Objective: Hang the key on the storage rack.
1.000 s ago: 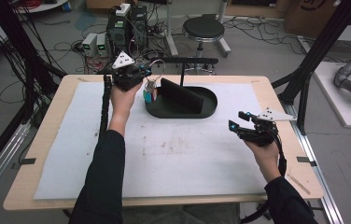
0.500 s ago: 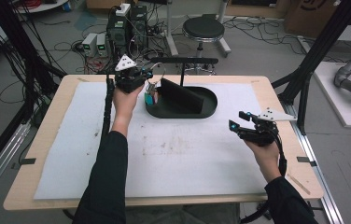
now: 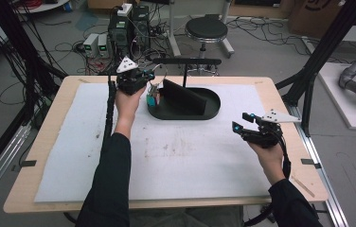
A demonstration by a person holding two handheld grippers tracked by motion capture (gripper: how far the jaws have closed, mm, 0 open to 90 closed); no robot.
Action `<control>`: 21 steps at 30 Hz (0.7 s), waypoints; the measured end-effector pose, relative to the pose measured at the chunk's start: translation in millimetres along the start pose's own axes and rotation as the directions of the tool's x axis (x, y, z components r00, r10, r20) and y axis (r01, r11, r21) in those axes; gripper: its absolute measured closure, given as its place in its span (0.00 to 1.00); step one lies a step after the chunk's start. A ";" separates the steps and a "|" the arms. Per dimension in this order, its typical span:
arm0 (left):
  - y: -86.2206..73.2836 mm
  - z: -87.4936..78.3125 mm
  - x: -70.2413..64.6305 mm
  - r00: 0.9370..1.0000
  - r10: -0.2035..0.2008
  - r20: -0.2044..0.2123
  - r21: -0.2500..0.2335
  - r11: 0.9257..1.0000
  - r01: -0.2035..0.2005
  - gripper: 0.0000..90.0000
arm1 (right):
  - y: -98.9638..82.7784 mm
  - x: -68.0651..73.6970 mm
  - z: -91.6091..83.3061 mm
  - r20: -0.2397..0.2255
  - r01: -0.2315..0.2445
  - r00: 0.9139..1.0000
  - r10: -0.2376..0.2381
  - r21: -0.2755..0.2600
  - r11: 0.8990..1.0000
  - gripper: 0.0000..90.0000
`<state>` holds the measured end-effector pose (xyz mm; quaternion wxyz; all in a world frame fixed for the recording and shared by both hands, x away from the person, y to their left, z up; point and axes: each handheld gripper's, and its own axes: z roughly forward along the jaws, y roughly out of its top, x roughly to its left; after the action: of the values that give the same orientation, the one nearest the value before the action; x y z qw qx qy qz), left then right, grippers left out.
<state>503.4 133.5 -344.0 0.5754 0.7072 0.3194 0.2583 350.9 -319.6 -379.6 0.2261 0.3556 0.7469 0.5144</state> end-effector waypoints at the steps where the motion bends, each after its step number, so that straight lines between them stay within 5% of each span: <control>1: -0.3 0.3 -0.2 1.000 -0.002 -0.002 -0.001 1.000 0.002 0.96 | 0.0 0.0 0.0 0.000 0.000 1.000 0.000 0.000 1.000 0.43; 8: -2.2 1.7 -0.4 1.000 0.000 -0.012 0.001 1.000 0.000 0.95 | -0.1 -0.3 0.0 -0.001 -0.001 1.000 0.001 0.000 1.000 0.43; 17: -3.1 -2.0 3.1 0.997 -0.028 -0.075 -0.003 1.000 0.028 0.85 | -0.2 -0.3 0.7 -0.006 0.002 1.000 -0.002 0.003 1.000 0.43; 21: -1.0 -6.3 1.5 0.995 -0.026 -0.097 0.018 0.999 0.028 0.67 | -0.4 -0.4 0.3 -0.004 -0.001 1.000 0.001 0.004 1.000 0.43</control>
<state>499.6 138.8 -343.7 0.5558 0.6950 0.3590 0.2813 351.2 -319.8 -380.1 0.2237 0.3554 0.7482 0.5137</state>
